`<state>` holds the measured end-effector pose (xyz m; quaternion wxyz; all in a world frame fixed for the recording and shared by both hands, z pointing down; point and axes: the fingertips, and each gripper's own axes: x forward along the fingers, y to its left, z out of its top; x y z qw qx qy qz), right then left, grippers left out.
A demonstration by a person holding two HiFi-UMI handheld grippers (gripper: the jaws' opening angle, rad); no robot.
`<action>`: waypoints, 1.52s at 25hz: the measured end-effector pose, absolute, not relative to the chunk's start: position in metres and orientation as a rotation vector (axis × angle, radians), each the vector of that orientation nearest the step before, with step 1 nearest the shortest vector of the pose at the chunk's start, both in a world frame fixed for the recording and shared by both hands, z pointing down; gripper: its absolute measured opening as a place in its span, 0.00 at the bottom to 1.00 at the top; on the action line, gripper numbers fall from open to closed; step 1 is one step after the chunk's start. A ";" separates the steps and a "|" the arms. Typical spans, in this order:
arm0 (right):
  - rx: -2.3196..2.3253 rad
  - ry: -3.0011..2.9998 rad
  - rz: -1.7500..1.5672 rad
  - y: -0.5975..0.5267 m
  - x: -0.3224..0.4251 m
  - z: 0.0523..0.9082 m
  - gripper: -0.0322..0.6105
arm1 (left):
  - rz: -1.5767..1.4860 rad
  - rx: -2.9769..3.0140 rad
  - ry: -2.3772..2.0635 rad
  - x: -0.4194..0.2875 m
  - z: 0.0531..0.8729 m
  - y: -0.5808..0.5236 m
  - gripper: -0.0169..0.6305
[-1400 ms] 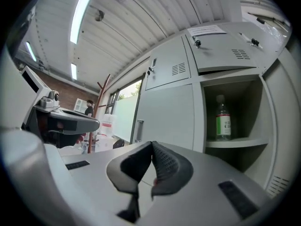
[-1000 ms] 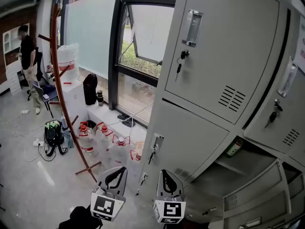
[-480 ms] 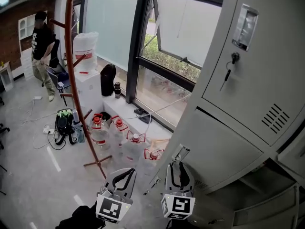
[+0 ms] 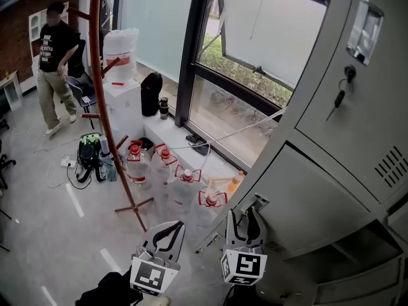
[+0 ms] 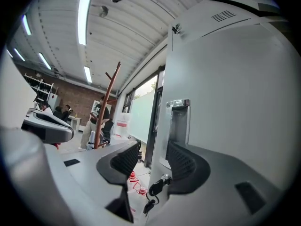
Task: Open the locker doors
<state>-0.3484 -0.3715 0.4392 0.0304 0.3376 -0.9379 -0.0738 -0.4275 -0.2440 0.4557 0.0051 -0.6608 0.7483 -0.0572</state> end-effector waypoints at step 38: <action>1.247 -2.723 -0.247 -0.261 -0.298 0.443 0.27 | -0.085 -2.179 2.136 -0.392 0.425 -0.152 0.06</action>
